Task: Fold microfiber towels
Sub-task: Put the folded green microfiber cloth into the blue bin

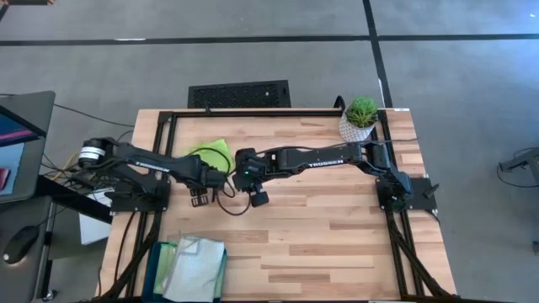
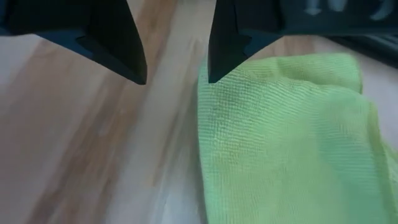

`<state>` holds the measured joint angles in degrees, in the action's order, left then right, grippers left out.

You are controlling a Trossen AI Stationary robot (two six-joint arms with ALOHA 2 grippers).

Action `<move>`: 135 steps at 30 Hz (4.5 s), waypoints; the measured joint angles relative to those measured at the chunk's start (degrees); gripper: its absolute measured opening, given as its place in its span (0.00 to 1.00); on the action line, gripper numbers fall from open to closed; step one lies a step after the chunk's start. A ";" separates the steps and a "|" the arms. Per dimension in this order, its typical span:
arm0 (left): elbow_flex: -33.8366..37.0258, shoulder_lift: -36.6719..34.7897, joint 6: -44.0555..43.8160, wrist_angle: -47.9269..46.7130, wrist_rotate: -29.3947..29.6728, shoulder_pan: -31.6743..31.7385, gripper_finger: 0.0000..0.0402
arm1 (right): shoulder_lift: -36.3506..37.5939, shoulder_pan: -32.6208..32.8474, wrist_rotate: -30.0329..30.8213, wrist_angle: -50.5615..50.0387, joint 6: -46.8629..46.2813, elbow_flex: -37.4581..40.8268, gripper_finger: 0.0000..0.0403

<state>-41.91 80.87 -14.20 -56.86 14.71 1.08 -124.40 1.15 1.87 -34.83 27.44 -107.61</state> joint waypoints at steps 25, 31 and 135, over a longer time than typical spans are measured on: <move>4.21 5.38 -4.07 16.27 12.71 0.76 0.41 | 0.02 -0.15 0.15 -2.38 -0.48 0.00 0.30; 4.37 5.55 -4.90 16.19 17.51 0.90 0.41 | 0.02 -0.15 0.15 -2.51 -0.48 0.00 0.30; -18.81 -0.07 -49.47 14.94 -5.11 -67.96 0.00 | 11.58 10.69 10.67 -4.94 -27.60 0.00 0.30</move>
<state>-60.72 80.80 -63.67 -41.92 9.60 -66.88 -112.81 11.84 12.53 -39.77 -0.16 -107.61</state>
